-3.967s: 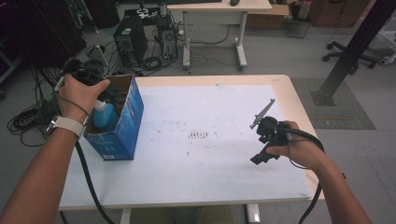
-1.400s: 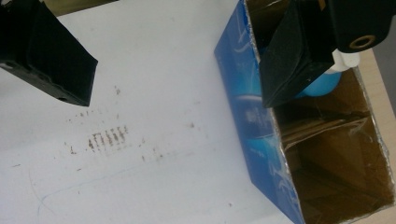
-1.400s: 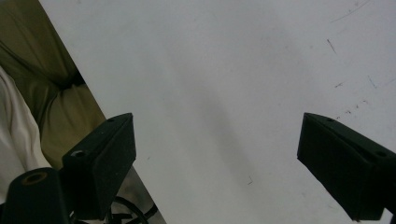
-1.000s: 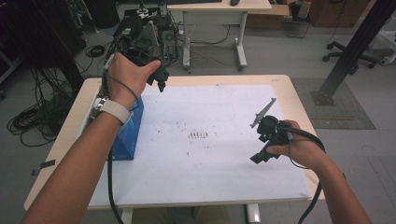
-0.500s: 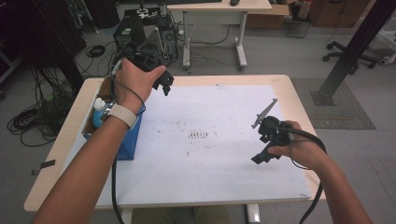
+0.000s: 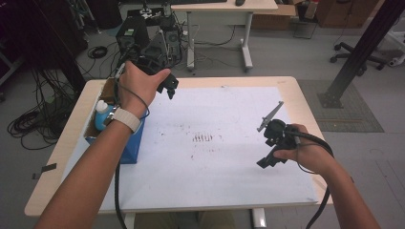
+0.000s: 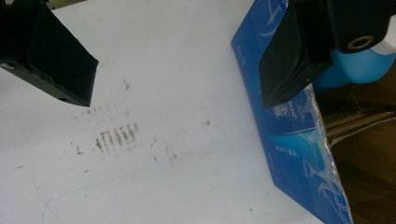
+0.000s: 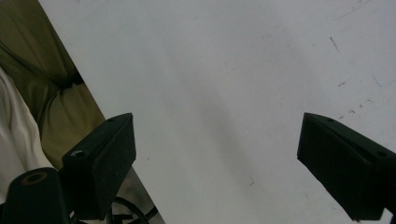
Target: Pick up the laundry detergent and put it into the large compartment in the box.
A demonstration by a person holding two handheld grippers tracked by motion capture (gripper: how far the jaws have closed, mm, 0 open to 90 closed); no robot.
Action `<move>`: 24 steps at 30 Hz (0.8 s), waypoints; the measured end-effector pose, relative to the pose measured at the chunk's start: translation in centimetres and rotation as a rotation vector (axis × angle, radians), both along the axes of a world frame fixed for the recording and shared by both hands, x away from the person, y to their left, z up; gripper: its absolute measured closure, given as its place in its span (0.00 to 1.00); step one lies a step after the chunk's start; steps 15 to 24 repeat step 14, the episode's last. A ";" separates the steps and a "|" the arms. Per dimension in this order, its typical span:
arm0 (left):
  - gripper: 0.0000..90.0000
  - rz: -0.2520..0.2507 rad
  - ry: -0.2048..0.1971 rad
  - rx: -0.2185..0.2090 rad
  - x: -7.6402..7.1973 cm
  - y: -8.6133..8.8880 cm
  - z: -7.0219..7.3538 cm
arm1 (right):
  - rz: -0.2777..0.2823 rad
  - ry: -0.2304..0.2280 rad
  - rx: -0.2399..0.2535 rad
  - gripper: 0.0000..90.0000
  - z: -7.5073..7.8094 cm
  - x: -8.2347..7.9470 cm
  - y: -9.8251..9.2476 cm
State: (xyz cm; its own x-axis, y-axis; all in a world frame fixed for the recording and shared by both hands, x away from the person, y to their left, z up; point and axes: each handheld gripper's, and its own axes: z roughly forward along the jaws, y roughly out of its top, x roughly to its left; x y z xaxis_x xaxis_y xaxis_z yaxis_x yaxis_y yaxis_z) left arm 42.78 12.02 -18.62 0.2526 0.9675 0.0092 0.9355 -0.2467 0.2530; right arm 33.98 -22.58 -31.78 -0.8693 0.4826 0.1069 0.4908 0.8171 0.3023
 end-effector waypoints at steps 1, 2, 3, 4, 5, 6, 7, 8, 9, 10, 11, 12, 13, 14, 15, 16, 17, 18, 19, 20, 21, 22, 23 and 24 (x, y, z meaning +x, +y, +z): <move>0.13 0.001 0.002 -0.002 0.0 0.0 -0.1 | 0.000 0.000 -0.001 0.13 0.0 0.0 0.0; 0.13 0.002 0.002 -0.004 0.0 0.1 -0.1 | -0.001 0.000 0.001 0.13 0.0 0.0 0.0; 0.13 -0.001 0.002 -0.002 0.0 0.1 -0.1 | -0.001 0.000 0.001 0.13 0.0 0.0 0.0; 0.13 0.001 0.002 -0.005 0.0 0.1 -0.2 | 0.000 0.000 0.000 0.13 0.0 0.0 0.0; 0.13 0.000 0.001 -0.005 0.1 0.1 -0.2 | 0.000 0.000 -0.002 0.13 0.0 0.0 0.0; 0.13 0.000 0.000 -0.005 0.1 0.1 -0.2 | 0.000 0.000 -0.001 0.13 0.0 0.0 0.0; 0.13 0.000 0.003 -0.005 0.1 0.1 -0.2 | 0.000 0.000 -0.001 0.13 0.0 0.0 0.0; 0.13 -0.001 0.004 -0.004 0.1 0.1 -0.2 | -0.001 0.001 0.000 0.13 0.0 0.0 0.0; 0.13 0.000 0.002 -0.006 0.1 0.2 -0.1 | -0.001 0.001 0.000 0.13 0.0 0.0 0.0; 0.13 0.001 0.002 -0.006 0.1 0.2 -0.1 | 0.000 0.002 0.000 0.13 0.0 0.0 0.0; 0.13 0.002 0.003 -0.007 0.1 0.3 -0.1 | -0.001 0.001 0.000 0.13 0.0 0.1 0.0; 0.13 0.003 0.003 -0.007 0.1 0.3 -0.1 | -0.001 0.001 -0.001 0.13 0.0 0.1 0.0; 0.13 0.002 0.003 -0.006 0.1 0.3 -0.1 | -0.002 0.002 0.000 0.13 0.0 0.1 0.0; 0.13 0.001 0.003 -0.008 0.1 0.4 -0.1 | -0.001 0.001 0.000 0.13 0.0 0.1 0.0; 0.13 0.001 0.003 -0.008 0.1 0.4 -0.1 | -0.001 0.001 0.000 0.13 0.0 0.1 0.0; 0.13 0.001 0.003 -0.008 0.1 0.4 -0.1 | -0.001 0.001 0.000 0.13 0.0 0.1 0.0; 0.13 0.001 0.003 -0.008 0.1 0.4 -0.1 | -0.001 0.001 0.000 0.13 0.0 0.1 0.0; 0.13 0.001 0.003 -0.008 0.1 0.4 -0.1 | -0.001 0.001 0.000 0.13 0.0 0.1 0.0; 0.13 0.001 0.003 -0.008 0.1 0.4 -0.1 | -0.001 0.001 0.000 0.13 0.0 0.1 0.0; 0.13 0.001 0.003 -0.008 0.1 0.4 -0.1 | -0.001 0.001 0.000 0.13 0.0 0.1 0.0; 0.13 0.001 0.003 -0.008 0.1 0.4 -0.1 | -0.001 0.001 0.000 0.13 0.0 0.1 0.0; 0.13 0.001 0.003 -0.008 0.1 0.4 -0.1 | -0.001 0.001 0.000 0.13 0.0 0.1 0.0; 0.13 0.001 0.003 -0.008 0.1 0.4 -0.1 | -0.001 0.001 0.000 0.13 0.0 0.1 0.0; 0.13 0.001 0.003 -0.008 0.1 0.4 -0.1 | -0.001 0.001 0.000 0.13 0.0 0.1 0.0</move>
